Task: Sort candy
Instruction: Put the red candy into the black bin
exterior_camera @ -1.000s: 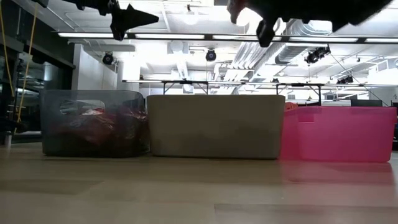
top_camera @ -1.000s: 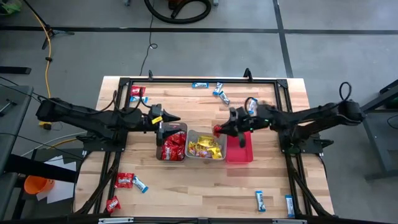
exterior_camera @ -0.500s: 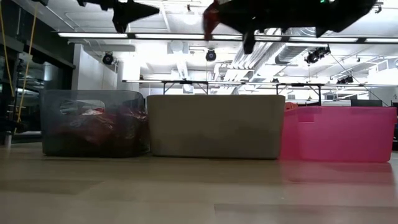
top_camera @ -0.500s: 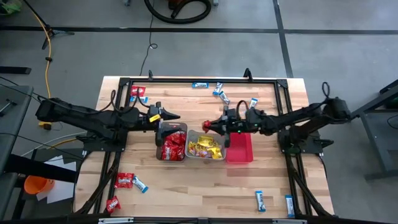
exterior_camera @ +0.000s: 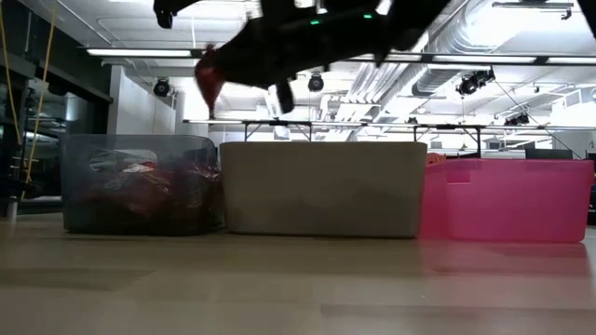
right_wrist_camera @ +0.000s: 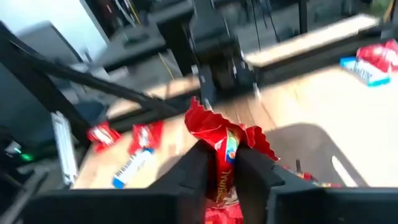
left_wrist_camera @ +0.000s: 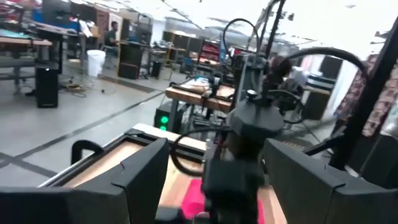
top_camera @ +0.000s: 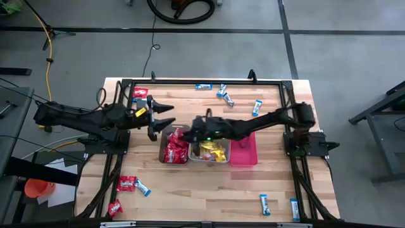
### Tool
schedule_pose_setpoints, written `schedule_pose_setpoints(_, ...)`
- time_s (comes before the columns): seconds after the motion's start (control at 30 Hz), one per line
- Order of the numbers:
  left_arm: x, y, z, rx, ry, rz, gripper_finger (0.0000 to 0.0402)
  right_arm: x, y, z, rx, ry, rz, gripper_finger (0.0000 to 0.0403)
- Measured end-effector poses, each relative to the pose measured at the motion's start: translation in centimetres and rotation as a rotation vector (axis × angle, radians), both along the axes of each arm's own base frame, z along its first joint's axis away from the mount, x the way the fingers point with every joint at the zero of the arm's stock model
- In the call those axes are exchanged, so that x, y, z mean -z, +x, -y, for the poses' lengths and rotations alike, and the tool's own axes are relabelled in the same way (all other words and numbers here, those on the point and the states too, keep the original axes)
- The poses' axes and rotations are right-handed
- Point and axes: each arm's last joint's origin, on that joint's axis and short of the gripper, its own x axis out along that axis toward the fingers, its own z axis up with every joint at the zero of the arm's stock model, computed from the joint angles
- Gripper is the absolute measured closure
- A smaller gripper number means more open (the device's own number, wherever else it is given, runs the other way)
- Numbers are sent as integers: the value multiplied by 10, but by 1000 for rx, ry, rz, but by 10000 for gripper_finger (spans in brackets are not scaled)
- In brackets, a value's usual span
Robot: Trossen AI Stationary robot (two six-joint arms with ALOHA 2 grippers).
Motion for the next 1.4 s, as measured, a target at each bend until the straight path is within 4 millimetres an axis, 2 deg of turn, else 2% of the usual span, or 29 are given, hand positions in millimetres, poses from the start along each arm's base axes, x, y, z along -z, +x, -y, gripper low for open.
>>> schedule_pose_setpoints(0.13, 0, -1, -1, -16, -1, -9, 149, 2, 22, -1, 3, -7, -118, 284)
schedule_pose_setpoints(0.23, 1, -1, -1, -18, -1, -9, 149, 4, 29, -1, -3, -34, -194, 238)
schedule_pose_setpoints(0.4, 1, -1, -1, -22, -1, -11, 149, 3, 31, 1, -33, -85, -262, 171)
schedule_pose_setpoints(0.53, 1, -1, -1, -29, -1, -12, 149, 0, 31, 3, -105, -62, -273, 140)
schedule_pose_setpoints(0.73, 1, -1, -2, -50, 8, -15, 149, 7, 27, 2, -205, -121, -345, 130)
schedule_pose_setpoints(0.83, 1, -1, -2, -50, 12, -16, 149, 12, 24, 2, -178, -133, -407, 130)
schedule_pose_setpoints(1.0, 1, -1, -2, -50, 12, -20, 149, 9, 25, 0, -205, -114, -369, 130)
schedule_pose_setpoints(1.17, 3, -1, -1, -50, 15, -40, 149, 18, 18, 2, -161, -168, -495, 130)
schedule_pose_setpoints(1.27, 3, -1, -1, -49, 8, -42, 149, 8, 17, 1, -196, -129, -450, 130)
schedule_pose_setpoints(1.4, 6, -1, -1, -48, 4, -66, 149, -18, 9, 3, -198, -200, -404, 130)
